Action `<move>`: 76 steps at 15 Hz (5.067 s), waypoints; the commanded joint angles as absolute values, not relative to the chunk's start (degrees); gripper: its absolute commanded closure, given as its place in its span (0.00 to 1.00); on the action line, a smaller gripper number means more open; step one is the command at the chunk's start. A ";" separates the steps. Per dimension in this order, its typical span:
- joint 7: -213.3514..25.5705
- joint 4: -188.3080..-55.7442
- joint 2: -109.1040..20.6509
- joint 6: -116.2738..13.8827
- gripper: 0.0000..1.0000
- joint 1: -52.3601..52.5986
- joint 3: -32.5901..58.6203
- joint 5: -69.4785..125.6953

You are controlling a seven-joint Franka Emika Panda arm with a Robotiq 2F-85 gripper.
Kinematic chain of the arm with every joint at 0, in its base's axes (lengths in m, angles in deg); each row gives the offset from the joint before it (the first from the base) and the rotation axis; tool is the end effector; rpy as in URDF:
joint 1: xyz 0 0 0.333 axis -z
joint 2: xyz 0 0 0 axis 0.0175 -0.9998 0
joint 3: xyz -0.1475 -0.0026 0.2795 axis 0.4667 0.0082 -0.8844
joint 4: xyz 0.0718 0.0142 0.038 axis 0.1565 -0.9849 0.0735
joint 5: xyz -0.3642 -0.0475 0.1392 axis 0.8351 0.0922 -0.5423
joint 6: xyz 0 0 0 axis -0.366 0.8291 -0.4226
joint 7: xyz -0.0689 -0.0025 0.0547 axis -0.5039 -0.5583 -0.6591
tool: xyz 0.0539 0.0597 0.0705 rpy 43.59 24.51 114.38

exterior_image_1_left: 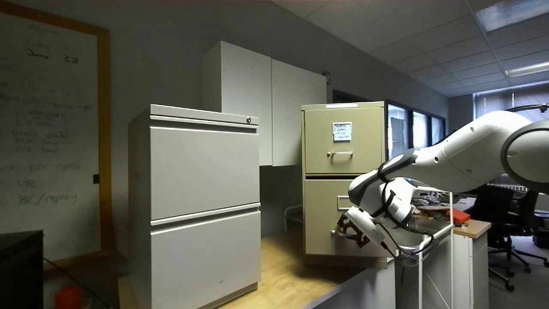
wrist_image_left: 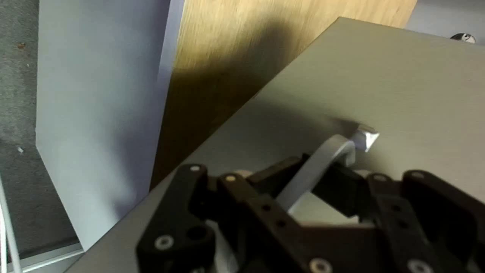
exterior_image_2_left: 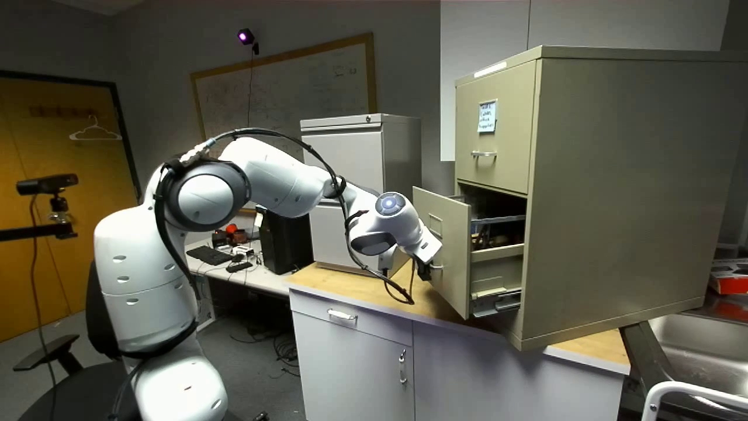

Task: Open the bottom drawer of the cabinet to the right.

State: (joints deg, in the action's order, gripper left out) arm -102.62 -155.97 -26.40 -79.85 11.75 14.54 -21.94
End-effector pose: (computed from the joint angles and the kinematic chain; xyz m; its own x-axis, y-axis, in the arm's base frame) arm 0.5285 -0.1950 0.4546 0.2420 -0.9455 0.2180 -0.6673 -0.3253 -0.6700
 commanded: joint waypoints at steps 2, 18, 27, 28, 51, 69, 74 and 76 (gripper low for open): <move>-102.91 -165.42 -18.82 -78.03 0.97 8.20 12.85 -18.96; -110.64 -178.58 -7.99 -83.79 0.97 4.21 9.29 -16.36; -111.61 -181.07 -5.84 -81.96 0.31 4.49 9.59 -10.14; -111.70 -181.35 -5.61 -81.43 0.22 4.74 9.60 -8.95; -121.89 -181.07 8.66 -64.07 0.00 13.23 3.46 17.63; -133.31 -175.16 11.01 -55.91 0.00 17.86 0.21 28.16; -138.77 -174.75 12.47 -51.66 0.00 17.97 -1.08 30.39; -140.60 -174.96 13.52 -49.93 0.00 17.61 -1.59 30.99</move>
State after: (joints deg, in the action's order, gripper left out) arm -136.28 -179.22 7.51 -52.79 17.12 -0.72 29.24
